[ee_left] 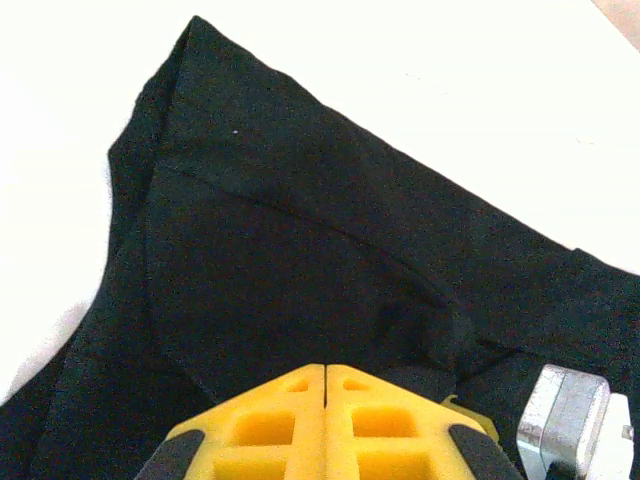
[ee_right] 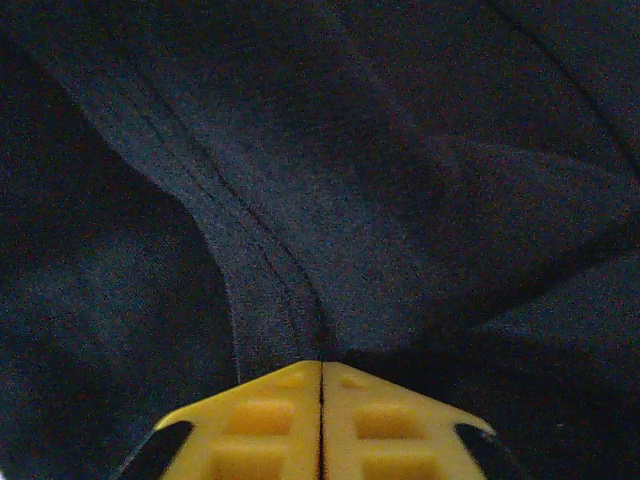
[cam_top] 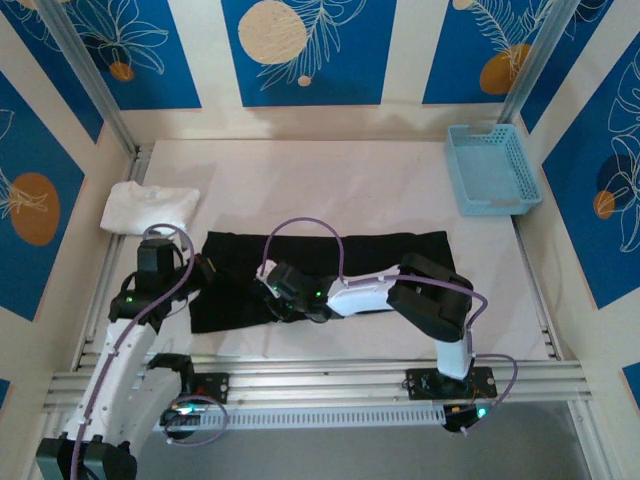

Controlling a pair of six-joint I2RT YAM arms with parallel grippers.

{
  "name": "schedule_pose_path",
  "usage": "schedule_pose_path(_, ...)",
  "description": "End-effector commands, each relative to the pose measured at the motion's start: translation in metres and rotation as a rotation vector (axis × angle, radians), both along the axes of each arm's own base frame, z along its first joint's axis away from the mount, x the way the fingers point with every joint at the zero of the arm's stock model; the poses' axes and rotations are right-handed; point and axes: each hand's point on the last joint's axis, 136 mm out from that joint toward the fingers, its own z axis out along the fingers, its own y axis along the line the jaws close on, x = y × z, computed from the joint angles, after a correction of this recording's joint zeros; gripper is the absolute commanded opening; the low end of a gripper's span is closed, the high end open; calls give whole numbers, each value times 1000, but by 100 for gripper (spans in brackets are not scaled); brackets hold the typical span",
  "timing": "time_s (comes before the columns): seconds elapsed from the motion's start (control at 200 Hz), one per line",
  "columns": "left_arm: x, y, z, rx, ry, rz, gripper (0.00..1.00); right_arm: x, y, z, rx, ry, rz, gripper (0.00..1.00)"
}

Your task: Fold the inside-out t-shirt

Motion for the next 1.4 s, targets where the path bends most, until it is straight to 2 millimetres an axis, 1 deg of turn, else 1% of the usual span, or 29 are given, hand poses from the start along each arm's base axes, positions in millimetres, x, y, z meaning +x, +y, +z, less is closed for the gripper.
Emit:
schedule_pose_path(0.0, -1, 5, -2, 24, -12, 3, 0, -5, 5, 13, 55, 20, 24, 0)
schedule_pose_path(0.13, -1, 5, -2, 23, -13, 3, 0, -7, 6, 32, 109, 22, 41, 0)
schedule_pose_path(0.255, -1, 5, -2, 25, -13, 2, 0, -15, 8, 48, 170, 35, 82, 0)
schedule_pose_path(0.35, -1, 5, -2, 25, -15, 2, 0, -22, 9, 51, 195, 47, 114, 0)
schedule_pose_path(0.445, -1, 5, -3, 22, -13, 2, 0, -18, 11, 48, 175, 53, 104, 0)
schedule_pose_path(0.475, -1, 5, -3, 22, -13, 2, 0, -16, 12, 44, 162, 55, 96, 4)
schedule_pose_path(0.545, 0, 4, -3, 19, -15, 1, 0, -10, 14, 40, 140, 51, 72, 20)
schedule_pose_path(0.62, -1, 4, -2, 20, -15, 0, 0, -5, 18, 36, 125, 50, 64, 32)
schedule_pose_path(0.705, -1, 4, -2, 22, -17, -1, 0, 1, 20, 26, 96, 48, 54, 39)
schedule_pose_path(0.755, -1, 4, -2, 21, -16, -1, 0, 4, 21, 19, 76, 52, 51, 39)
schedule_pose_path(0.91, -2, 4, -2, 23, -17, -3, 0, 6, 21, -2, 29, 72, 46, 39)
schedule_pose_path(1.05, -3, 5, -1, 25, -19, -1, 0, 5, 15, -13, 0, 90, 30, 31)
schedule_pose_path(1.15, -2, 5, -2, 24, -19, -1, 0, 4, 12, -10, 2, 88, 24, 21)
schedule_pose_path(1.25, -2, 5, -3, 24, -19, -2, 0, 5, 12, 1, 25, 82, 20, 12)
schedule_pose_path(1.33, -2, 5, -2, 24, -19, -1, 0, 4, 14, 13, 53, 85, 24, 8)
schedule_pose_path(1.395, -2, 5, -3, 25, -19, -1, 0, 3, 16, 22, 79, 94, 26, 7)
